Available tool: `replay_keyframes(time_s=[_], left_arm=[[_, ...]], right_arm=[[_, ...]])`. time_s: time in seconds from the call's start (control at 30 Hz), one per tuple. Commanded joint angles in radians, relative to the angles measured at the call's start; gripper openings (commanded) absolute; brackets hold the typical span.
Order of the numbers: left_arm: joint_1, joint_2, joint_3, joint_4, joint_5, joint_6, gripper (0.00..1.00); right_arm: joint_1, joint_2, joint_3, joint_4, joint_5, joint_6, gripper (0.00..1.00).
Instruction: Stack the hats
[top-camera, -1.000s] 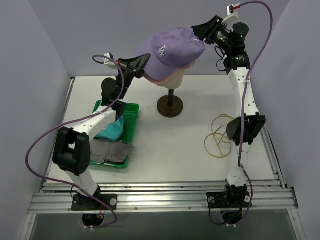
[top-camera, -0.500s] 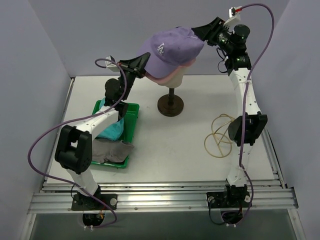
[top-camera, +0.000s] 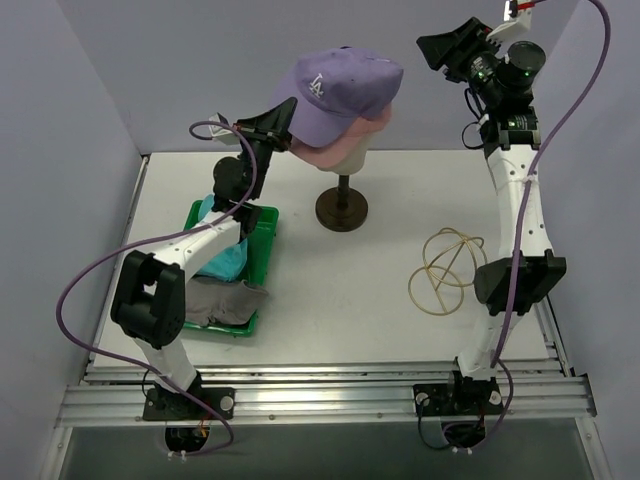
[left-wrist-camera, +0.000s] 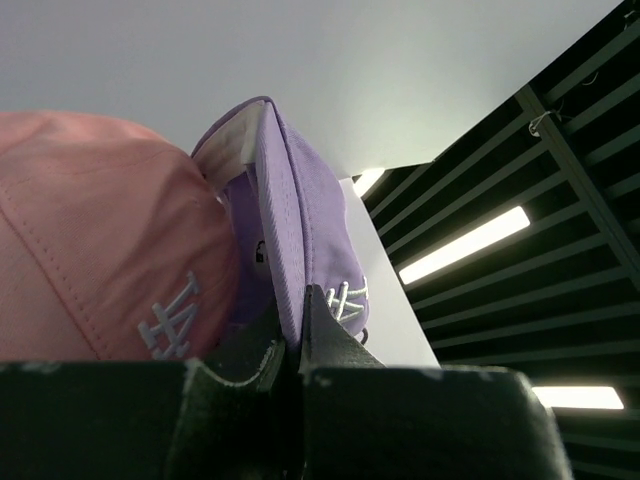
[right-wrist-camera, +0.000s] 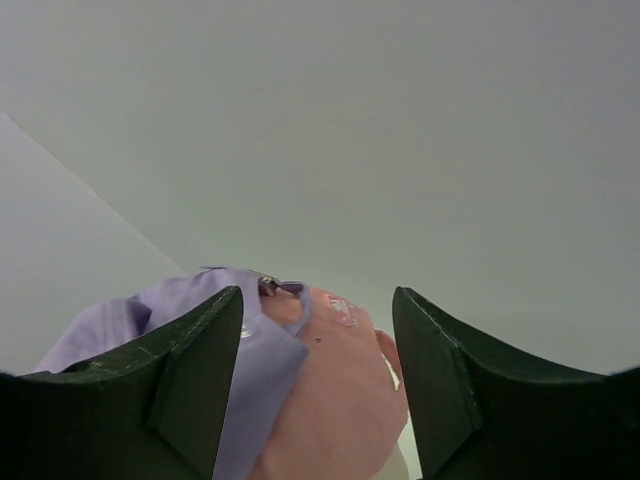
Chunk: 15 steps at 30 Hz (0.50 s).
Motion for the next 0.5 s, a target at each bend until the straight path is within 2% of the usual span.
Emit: replay_keyframes(time_s=[0.0, 0.27, 0.47], left_arm=[[-0.005, -0.036, 0.069, 0.053, -0.097, -0.013, 0.02], [-0.044, -0.027, 0.132, 0.01, -0.14, -0.025, 0.02], [-0.062, -0.028, 0.12, 0.01, -0.16, -0.026, 0.02]], right_arm=[[0.003, -0.095, -0.053, 0.073, -0.001, -0.02, 0.57], [0.009, -0.196, -0.229, 0.148, -0.055, -0.044, 0.56], [0.016, -0.249, -0.326, 0.224, -0.147, -0.069, 0.52]])
